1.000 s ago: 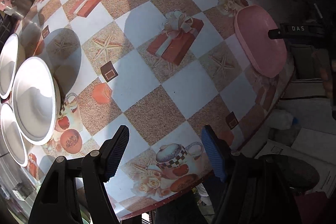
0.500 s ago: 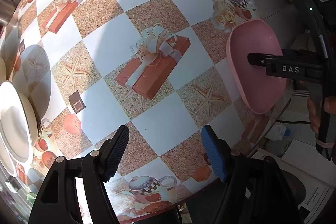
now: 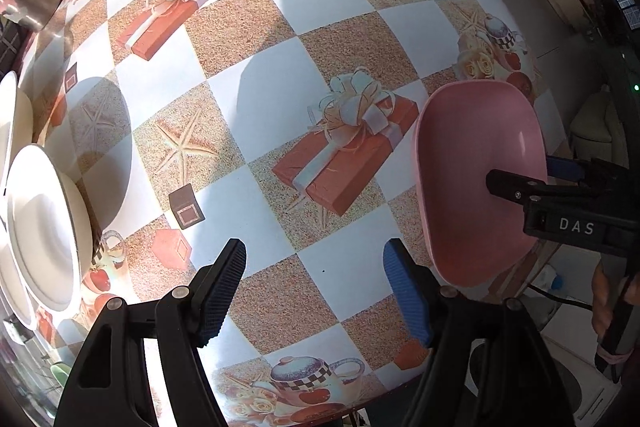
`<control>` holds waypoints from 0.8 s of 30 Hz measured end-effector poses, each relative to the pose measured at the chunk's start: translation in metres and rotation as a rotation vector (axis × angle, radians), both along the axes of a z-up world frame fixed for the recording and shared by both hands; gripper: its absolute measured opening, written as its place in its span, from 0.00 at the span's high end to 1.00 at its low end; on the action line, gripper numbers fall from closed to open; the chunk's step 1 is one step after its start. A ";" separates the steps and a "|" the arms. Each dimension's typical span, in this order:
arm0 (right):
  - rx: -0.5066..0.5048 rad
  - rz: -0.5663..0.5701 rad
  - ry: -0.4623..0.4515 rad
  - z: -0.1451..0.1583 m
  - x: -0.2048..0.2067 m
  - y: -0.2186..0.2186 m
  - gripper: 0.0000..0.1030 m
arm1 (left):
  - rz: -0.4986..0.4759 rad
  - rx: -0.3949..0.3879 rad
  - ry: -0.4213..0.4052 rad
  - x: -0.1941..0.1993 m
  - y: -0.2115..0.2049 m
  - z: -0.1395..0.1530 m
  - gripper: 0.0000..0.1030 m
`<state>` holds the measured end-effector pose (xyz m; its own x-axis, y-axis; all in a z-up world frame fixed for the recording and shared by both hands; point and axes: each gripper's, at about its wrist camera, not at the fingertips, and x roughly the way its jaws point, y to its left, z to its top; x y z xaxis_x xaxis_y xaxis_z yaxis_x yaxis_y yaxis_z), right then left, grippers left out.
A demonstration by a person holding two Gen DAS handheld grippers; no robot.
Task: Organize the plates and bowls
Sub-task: 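Move the right gripper to the pink square plate and grasp its rim, then lift the pink plate with the right gripper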
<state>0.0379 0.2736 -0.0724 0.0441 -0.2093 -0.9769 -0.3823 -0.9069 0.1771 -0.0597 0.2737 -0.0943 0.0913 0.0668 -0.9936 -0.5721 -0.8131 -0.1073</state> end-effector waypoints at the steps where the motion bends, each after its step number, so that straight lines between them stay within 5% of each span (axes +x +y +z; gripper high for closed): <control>1: 0.005 0.002 -0.007 -0.001 0.001 0.001 0.16 | -0.009 0.001 -0.001 0.001 0.004 0.000 0.27; 9: 0.035 0.007 -0.034 -0.005 0.014 0.008 0.16 | -0.035 0.001 0.012 -0.002 0.037 -0.006 0.27; 14: 0.027 -0.008 -0.019 -0.006 0.017 0.022 0.16 | 0.032 0.020 0.023 -0.013 0.023 0.016 0.27; 24: 0.036 0.006 -0.029 -0.020 0.022 0.043 0.16 | -0.060 0.031 0.000 -0.013 0.082 -0.002 0.27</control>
<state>0.0599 0.3162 -0.0926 0.0740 -0.1733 -0.9821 -0.3817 -0.9147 0.1327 -0.0723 0.3561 -0.0961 0.0962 0.0915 -0.9912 -0.6196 -0.7738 -0.1315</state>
